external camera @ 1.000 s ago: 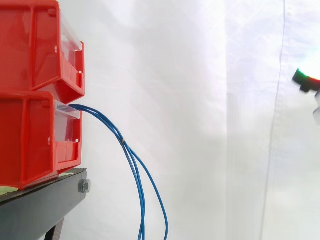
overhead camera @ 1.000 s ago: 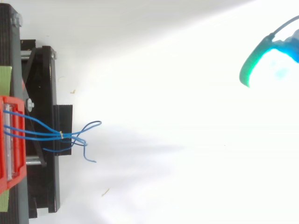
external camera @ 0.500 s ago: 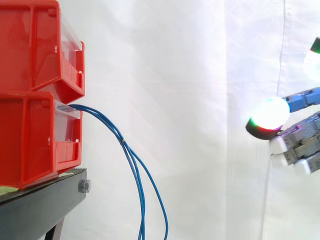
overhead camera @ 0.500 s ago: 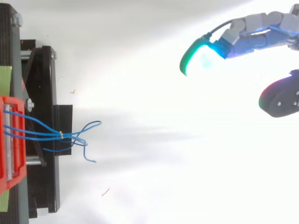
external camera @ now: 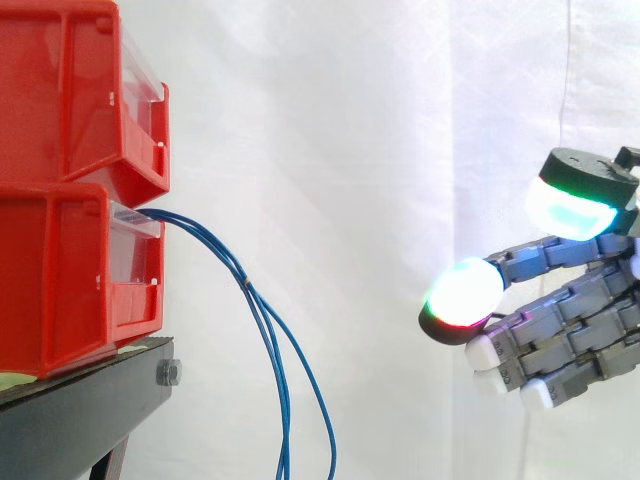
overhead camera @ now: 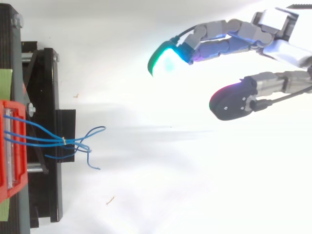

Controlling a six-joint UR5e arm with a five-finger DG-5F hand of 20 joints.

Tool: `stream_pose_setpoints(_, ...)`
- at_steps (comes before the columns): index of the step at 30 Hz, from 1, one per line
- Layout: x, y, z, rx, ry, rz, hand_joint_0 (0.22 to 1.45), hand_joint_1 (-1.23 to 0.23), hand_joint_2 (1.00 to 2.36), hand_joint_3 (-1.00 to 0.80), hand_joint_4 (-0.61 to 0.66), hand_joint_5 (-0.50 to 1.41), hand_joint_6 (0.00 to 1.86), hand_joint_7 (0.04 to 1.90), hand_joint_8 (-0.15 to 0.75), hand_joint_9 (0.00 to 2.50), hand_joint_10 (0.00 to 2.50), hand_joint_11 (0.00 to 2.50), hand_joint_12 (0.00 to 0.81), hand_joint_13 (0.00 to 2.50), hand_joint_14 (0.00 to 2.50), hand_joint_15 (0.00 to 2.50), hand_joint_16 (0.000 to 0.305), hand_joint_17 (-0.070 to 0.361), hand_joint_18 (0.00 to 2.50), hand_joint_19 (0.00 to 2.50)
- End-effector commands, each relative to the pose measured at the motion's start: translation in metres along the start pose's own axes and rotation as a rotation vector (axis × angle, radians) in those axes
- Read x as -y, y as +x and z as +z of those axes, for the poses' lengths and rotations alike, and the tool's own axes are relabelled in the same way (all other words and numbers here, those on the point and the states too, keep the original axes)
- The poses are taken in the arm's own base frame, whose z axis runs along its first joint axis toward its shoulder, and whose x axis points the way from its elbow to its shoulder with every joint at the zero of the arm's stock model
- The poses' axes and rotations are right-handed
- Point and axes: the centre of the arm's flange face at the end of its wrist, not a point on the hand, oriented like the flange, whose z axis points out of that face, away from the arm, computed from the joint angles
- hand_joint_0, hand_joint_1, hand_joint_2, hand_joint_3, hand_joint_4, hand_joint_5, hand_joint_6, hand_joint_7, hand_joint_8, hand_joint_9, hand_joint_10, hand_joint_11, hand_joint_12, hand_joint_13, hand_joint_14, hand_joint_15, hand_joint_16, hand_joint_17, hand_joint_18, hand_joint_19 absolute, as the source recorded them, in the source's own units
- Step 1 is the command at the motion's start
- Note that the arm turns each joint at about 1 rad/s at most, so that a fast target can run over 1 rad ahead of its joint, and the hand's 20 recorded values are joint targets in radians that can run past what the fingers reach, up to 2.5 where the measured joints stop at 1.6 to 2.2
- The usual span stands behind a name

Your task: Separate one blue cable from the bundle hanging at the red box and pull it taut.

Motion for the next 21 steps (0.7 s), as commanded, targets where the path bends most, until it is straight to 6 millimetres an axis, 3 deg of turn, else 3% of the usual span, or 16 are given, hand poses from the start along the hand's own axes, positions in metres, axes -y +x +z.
stream_pose_setpoints(1, 0.007, 0.005, 0.010, 0.025, 0.008, -0.011, 0.50, -0.58, 1.00, -0.47, 0.18, -0.22, 0.50, 0.76, 0.235, 0.55, 0.01, 0.20, 0.325, 0.48, 0.01, 0.24, 0.046, 0.102, 0.39, 0.36)
stream_pose_setpoints(7, 0.023, 0.018, 0.041, 0.023, 0.020, 0.027, 0.50, -0.58, 1.00, -0.47, 0.18, -0.22, 0.50, 0.76, 0.238, 0.56, 0.01, 0.20, 0.326, 0.49, 0.01, 0.24, 0.046, 0.103, 0.40, 0.36)
stream_pose_setpoints(17, 0.019, 0.029, 0.046, 0.026, -0.027, -0.004, 0.50, -0.57, 1.00, -0.47, 0.19, -0.22, 0.50, 0.76, 0.241, 0.57, 0.01, 0.22, 0.326, 0.50, 0.01, 0.26, 0.046, 0.103, 0.41, 0.37)
stream_pose_setpoints(19, 0.031, 0.031, 0.051, 0.024, -0.014, 0.004, 0.50, -0.57, 1.00, -0.47, 0.19, -0.22, 0.50, 0.76, 0.242, 0.57, 0.01, 0.23, 0.326, 0.50, 0.01, 0.26, 0.046, 0.103, 0.41, 0.37)
stream_pose_setpoints(20, 0.047, 0.035, 0.059, 0.025, 0.003, 0.025, 0.50, -0.57, 1.00, -0.47, 0.19, -0.22, 0.50, 0.76, 0.243, 0.58, 0.01, 0.22, 0.327, 0.51, 0.01, 0.27, 0.046, 0.103, 0.41, 0.37)
stream_pose_setpoints(21, 0.047, 0.035, 0.059, 0.025, 0.003, 0.025, 0.51, -0.57, 1.00, -0.47, 0.19, -0.22, 0.50, 0.76, 0.242, 0.58, 0.01, 0.22, 0.328, 0.51, 0.01, 0.26, 0.046, 0.103, 0.40, 0.37)
